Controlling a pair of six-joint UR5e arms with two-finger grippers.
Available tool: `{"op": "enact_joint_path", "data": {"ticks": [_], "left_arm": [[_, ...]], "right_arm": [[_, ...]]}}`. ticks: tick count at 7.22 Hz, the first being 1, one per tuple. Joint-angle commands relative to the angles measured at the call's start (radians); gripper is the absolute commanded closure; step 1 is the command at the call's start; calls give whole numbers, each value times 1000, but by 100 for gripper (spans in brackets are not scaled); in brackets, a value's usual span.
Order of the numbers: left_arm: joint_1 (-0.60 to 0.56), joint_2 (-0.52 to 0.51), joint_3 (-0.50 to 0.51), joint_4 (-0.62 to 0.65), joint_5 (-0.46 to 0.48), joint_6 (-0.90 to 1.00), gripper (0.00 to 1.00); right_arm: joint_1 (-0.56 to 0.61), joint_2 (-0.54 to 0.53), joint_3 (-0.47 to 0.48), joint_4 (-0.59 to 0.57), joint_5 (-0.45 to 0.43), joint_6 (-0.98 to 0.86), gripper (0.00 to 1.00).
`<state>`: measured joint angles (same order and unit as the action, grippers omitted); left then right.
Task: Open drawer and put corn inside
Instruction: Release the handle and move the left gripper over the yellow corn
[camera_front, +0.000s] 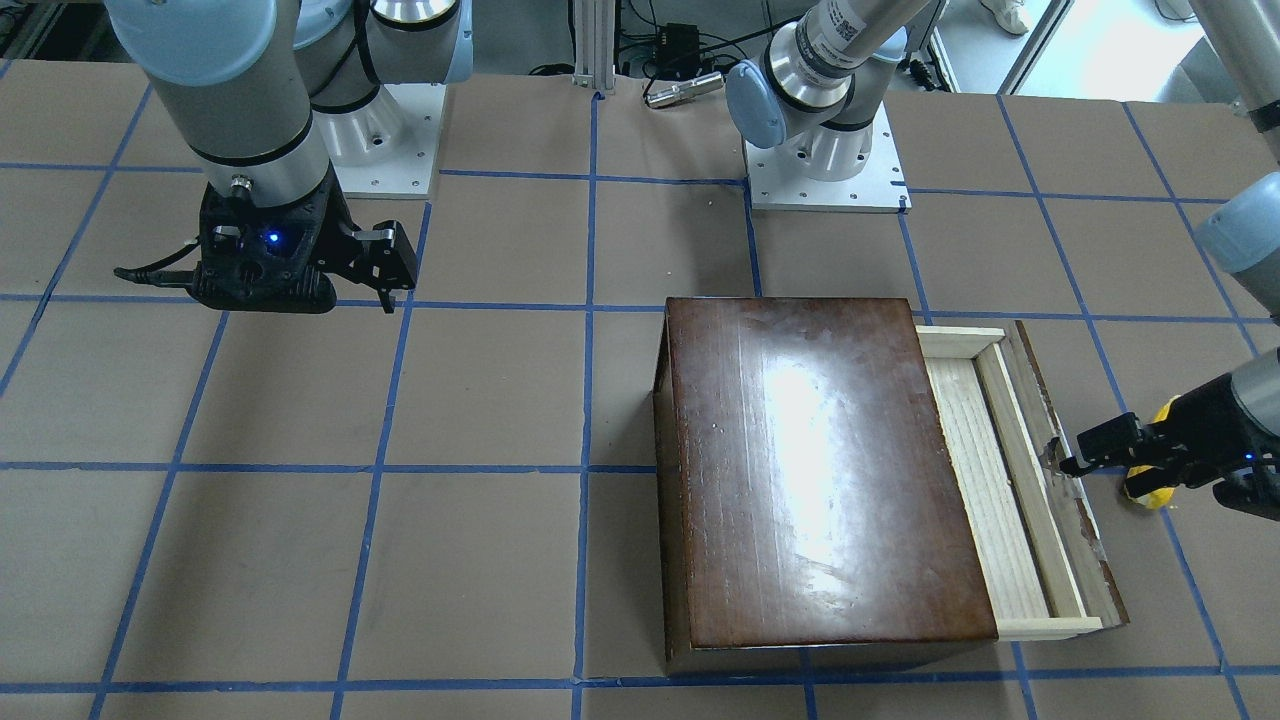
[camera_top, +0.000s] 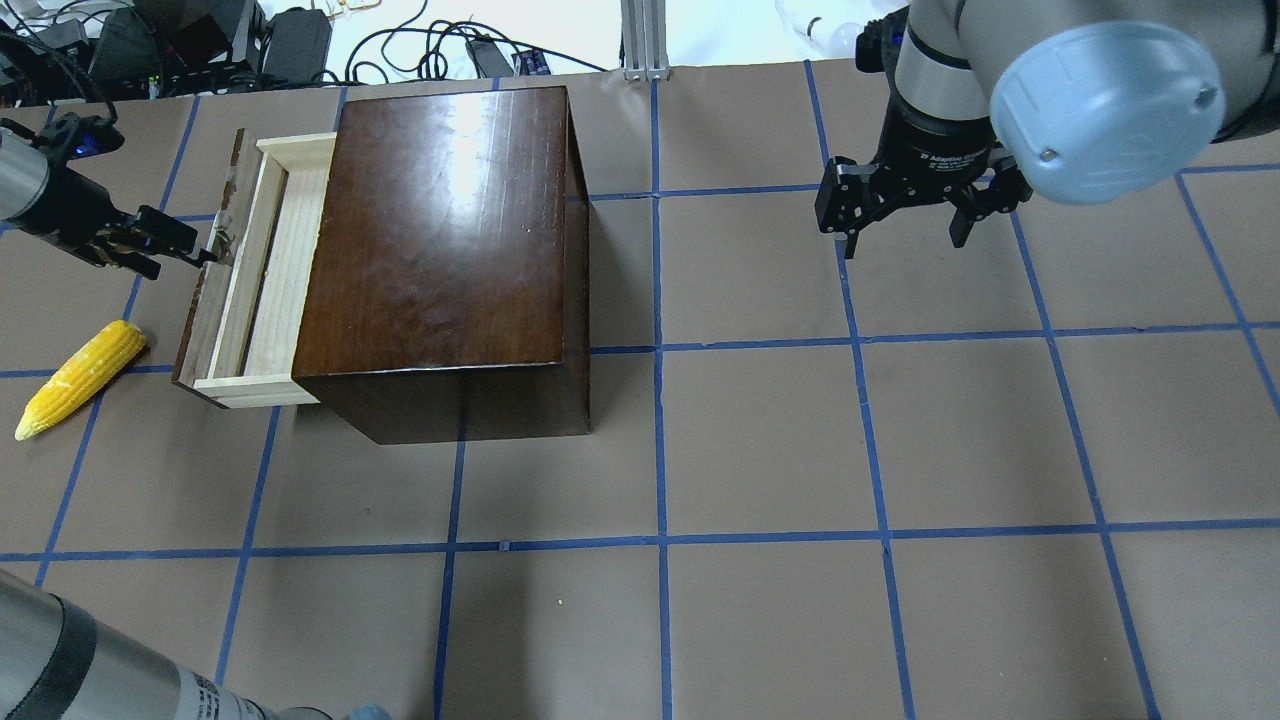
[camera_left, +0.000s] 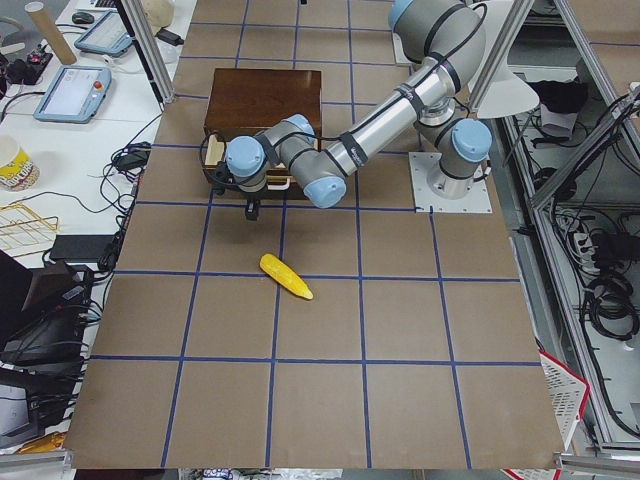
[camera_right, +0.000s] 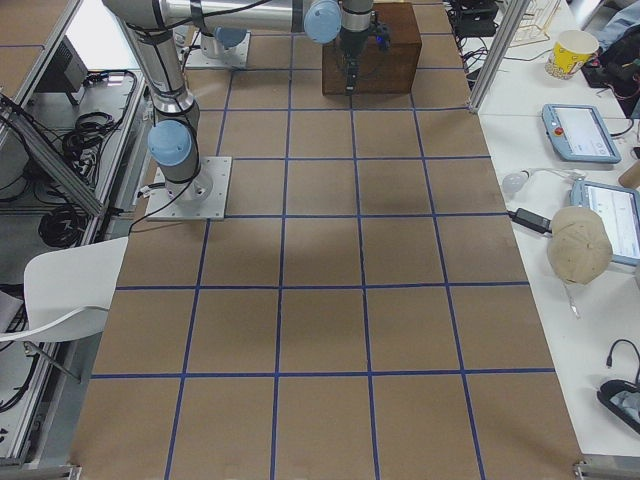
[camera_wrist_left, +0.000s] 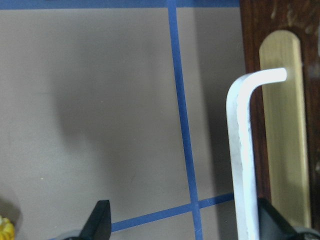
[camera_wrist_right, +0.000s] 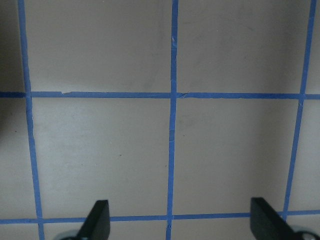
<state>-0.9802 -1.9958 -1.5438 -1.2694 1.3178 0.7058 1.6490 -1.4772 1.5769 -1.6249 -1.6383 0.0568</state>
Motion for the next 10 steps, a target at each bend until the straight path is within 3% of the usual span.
{"op": "enact_joint_path", "data": {"ticks": [1,3,6,10], "left_arm": [[0,8,51,-7,64,1,0],[2,0,82,2,147,125,0],[23,-20,59,79,257,462,0],[150,-69,37,100,255,861,0]], "right_arm": [[0,0,0,0,0,0,0],[0,0,0,0,0,0,0],[0,0,0,-1,0,0,0],[0,0,0,-1,0,0,0]]}}
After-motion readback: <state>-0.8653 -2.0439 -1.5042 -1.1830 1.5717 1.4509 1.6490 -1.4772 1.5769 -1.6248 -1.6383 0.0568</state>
